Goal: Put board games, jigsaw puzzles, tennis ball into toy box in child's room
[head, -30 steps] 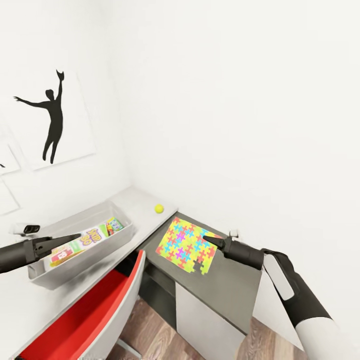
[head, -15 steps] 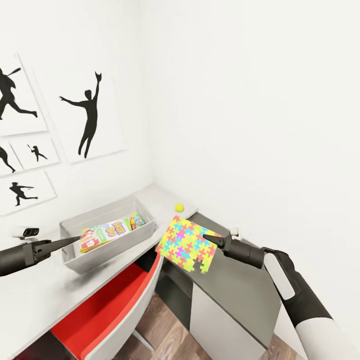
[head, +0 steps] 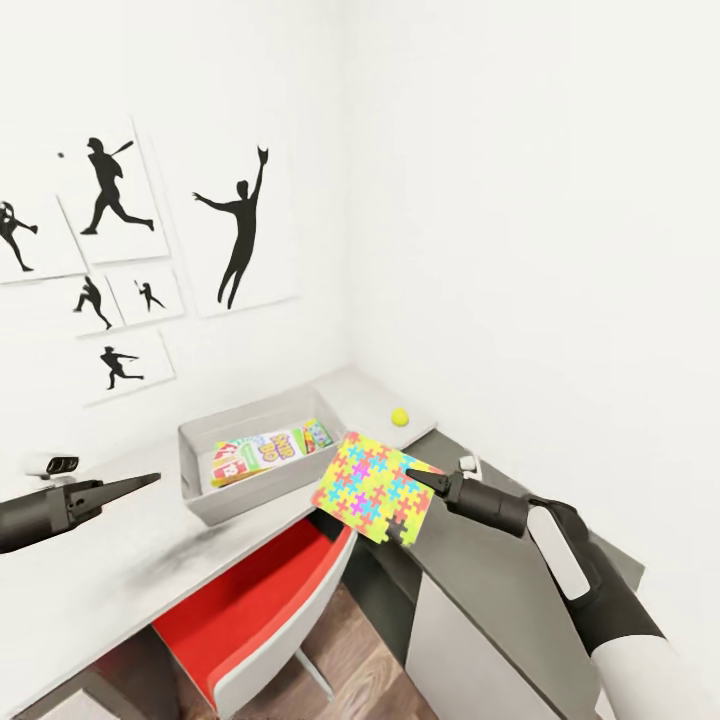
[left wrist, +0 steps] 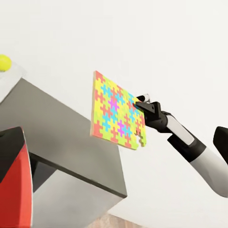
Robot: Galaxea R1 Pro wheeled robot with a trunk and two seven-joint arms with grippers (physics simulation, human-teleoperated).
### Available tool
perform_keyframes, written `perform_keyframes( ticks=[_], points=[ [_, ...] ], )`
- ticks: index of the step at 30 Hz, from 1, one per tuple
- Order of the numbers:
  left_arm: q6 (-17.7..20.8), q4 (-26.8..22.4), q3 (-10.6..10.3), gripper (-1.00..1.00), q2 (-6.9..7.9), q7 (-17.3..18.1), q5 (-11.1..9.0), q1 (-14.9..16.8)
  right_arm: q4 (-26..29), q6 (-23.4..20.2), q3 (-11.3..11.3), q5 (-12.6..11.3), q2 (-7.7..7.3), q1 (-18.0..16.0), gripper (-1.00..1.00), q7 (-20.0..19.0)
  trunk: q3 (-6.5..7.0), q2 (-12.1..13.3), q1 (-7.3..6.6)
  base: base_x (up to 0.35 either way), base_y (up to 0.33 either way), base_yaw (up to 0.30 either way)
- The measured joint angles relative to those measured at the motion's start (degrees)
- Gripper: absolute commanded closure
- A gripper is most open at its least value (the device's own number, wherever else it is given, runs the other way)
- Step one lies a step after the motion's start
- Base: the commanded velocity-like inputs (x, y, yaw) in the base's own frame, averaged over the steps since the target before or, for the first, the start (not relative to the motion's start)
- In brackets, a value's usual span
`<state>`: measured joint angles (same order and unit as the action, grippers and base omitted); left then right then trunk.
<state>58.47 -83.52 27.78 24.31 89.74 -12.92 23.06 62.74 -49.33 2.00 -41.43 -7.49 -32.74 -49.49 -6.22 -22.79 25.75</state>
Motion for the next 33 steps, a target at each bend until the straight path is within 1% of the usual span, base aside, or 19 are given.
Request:
perform_keyframes(
  ticks=[6,9,15,33],
  points=[
    [0.0,0.0,0.0,-1.00,-0.05,0.0,0.0,0.0,0.0,0.3,0.0,0.0,0.09,0.0,1.00,0.0,0.00,0.0,0.00,0.021,0.012,0.281],
    [0.0,0.0,0.0,-1.00,-0.06,0.0,0.0,0.0,0.1,0.5,0.0,0.0,0.06,0.1,1.00,-0.2,0.00,0.0,-0.01,0.152,0.136,0.116],
    [0.0,0.0,0.0,-1.00,-0.11,0.0,0.0,0.0,0.1,0.7,0.0,0.0,0.07,0.2,1.00,-0.3,0.00,0.0,0.00,0.066,0.050,0.024],
    [-0.1,0.0,-0.1,-1.00,-0.24,0.0,0.0,0.0,0.0,0.7,-0.1,-0.1,0.06,0.2,1.00,-0.4,0.00,0.0,0.00,0.002,0.001,0.001]
  ],
)
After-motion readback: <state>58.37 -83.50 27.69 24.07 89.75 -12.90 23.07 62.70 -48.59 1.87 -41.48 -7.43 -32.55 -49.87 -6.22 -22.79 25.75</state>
